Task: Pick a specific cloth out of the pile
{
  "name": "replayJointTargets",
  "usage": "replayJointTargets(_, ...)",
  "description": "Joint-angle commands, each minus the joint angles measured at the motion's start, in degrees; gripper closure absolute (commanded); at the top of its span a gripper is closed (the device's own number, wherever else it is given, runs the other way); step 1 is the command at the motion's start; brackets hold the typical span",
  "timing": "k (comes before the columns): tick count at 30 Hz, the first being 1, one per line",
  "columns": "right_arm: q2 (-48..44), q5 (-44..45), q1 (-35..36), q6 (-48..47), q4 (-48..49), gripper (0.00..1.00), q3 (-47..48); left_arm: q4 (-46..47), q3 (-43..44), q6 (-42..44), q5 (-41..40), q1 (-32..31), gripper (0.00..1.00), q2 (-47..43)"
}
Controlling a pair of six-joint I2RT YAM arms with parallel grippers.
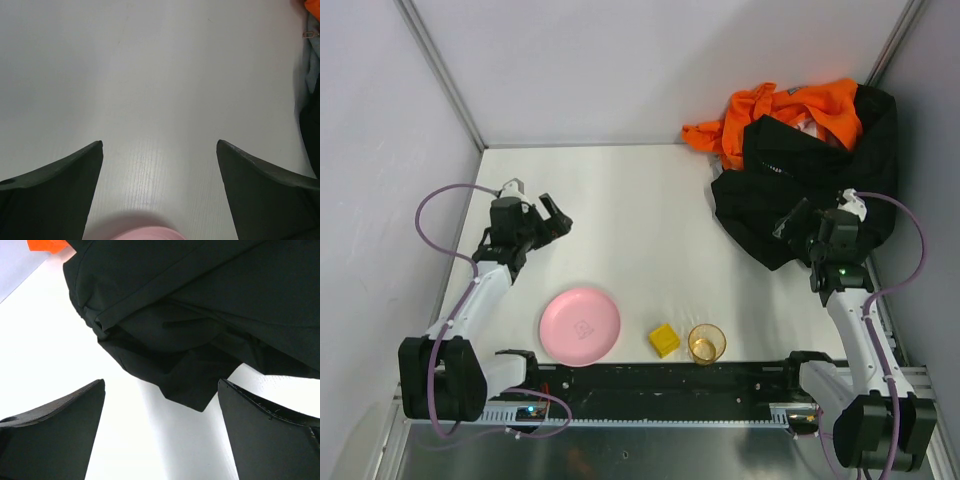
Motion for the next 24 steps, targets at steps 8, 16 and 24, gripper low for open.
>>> replayJointTargets(8, 3.5, -2.5, -2.9, 4.2, -4.9, 0.01, 4.3, -1.9, 7.4, 5.5, 8.5, 0.3, 0.00, 9.9)
replayJointTargets(16, 7.0, -12.4, -8.9, 8.1, -10.2, 0.01, 4.9, -2.9, 14.2, 6.8, 15.6, 0.2, 0.00, 17.4)
replayJointTargets(24, 10.8, -16.4, -11.2, 8.9, -13.8, 0.01, 4.9, -16.7, 26.5, 13.6, 3.2, -6.4, 0.00, 25.0)
